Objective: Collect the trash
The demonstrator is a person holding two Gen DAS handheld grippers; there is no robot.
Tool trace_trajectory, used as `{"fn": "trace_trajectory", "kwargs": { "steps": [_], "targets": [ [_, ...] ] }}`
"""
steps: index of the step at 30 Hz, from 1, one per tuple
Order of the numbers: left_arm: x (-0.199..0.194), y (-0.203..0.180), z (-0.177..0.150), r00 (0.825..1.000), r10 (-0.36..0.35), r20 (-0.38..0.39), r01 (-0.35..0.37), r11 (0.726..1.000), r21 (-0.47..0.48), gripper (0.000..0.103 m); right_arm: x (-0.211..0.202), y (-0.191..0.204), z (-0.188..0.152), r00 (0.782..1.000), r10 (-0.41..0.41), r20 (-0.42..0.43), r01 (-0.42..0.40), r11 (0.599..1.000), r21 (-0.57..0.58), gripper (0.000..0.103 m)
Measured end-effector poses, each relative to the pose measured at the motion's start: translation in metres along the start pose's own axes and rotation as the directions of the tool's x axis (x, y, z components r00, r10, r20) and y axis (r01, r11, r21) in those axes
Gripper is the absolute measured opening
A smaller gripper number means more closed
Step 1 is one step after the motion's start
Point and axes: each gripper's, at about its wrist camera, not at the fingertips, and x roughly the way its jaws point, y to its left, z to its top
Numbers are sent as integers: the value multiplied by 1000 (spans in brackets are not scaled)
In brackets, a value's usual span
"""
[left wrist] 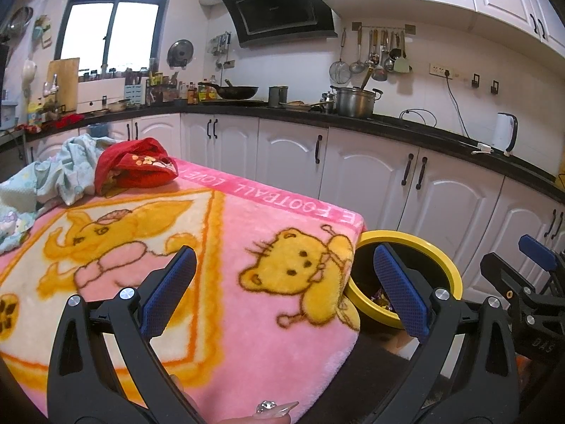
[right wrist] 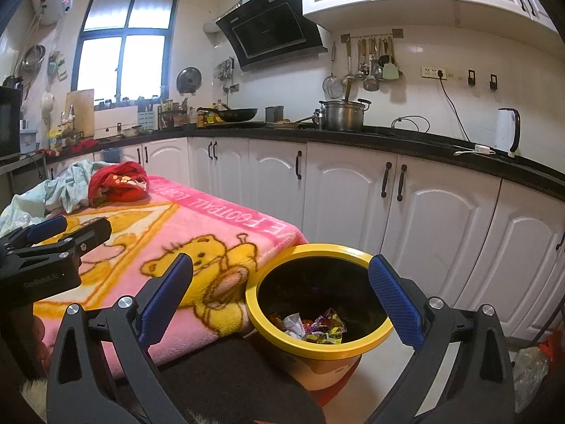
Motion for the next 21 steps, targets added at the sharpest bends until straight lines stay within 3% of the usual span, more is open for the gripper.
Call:
{"fn": "trace_trajectory", "kwargs": {
  "steps": [21],
  "targets": [
    [-2, 0, 4, 1000, 2, 9, -2, 1000, 4, 92, -1, -1, -1, 1000, -2, -1, 2, 1000, -1, 97]
  ]
}}
